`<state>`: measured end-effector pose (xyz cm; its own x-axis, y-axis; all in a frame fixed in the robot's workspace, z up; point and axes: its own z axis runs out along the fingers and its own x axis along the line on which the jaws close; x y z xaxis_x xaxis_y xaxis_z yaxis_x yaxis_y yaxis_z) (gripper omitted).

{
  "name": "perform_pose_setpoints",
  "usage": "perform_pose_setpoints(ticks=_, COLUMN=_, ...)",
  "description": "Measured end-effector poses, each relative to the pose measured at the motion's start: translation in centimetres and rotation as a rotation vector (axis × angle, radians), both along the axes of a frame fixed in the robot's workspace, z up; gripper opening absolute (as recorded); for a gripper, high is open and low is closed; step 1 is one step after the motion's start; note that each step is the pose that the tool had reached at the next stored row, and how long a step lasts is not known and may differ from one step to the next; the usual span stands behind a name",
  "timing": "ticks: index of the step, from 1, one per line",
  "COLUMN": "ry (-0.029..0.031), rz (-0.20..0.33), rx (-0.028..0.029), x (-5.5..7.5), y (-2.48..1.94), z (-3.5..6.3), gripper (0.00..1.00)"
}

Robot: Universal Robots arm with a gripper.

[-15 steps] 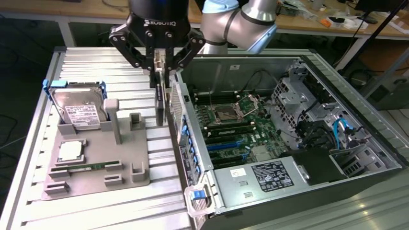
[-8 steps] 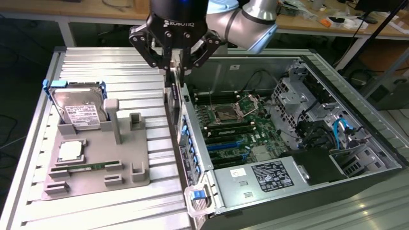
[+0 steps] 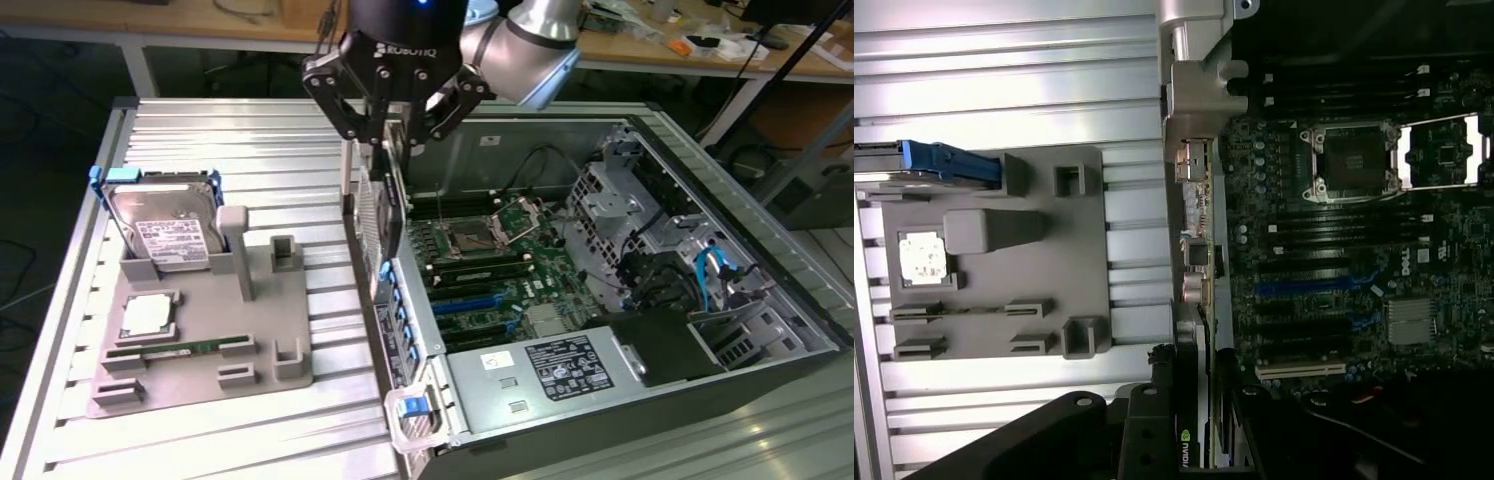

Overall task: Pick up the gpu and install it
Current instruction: 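Pick up the gpu and move the gpu toward the slot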

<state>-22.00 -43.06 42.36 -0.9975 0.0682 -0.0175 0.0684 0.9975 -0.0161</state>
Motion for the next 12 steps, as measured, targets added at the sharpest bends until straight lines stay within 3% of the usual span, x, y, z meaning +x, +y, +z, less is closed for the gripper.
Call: perform_pose_setpoints(ticks=12, ry=0.0045, rz=0.000, rx=-0.0001, x=3.4, y=0.00, z=0.00, gripper=0.27)
